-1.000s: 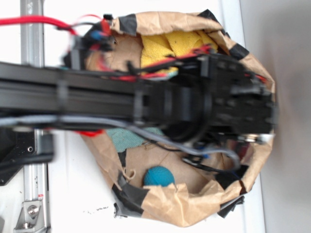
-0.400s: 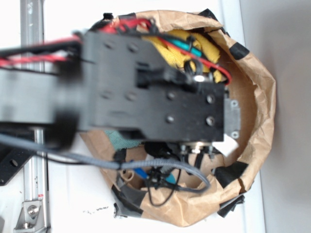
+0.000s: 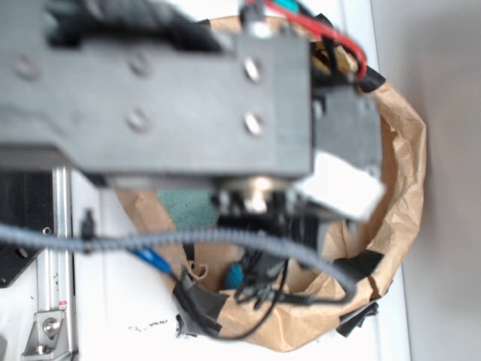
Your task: Grab the gray animal.
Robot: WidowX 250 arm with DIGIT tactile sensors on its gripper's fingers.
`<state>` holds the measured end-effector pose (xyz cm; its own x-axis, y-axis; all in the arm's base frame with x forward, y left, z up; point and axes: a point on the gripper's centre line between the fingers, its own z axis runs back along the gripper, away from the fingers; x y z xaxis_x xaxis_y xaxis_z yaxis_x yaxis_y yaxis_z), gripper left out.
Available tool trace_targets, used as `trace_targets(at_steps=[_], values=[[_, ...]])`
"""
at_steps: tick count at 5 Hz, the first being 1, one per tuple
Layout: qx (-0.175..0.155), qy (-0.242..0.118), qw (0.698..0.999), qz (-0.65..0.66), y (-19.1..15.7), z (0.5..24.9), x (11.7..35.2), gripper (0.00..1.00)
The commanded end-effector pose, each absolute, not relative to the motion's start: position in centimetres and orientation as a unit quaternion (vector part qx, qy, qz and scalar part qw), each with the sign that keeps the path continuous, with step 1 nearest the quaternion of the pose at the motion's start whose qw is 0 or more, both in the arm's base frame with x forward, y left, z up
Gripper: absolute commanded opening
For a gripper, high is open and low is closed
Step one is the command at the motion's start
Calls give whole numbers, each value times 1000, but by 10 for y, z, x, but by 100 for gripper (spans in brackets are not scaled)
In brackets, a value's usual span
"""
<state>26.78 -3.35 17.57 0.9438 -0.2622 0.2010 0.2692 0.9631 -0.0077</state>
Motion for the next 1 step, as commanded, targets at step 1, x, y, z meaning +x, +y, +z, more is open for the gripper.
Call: trace_targets(at_steps=[1], values=[[-10,-125,988,-92,-30,193,268,0]])
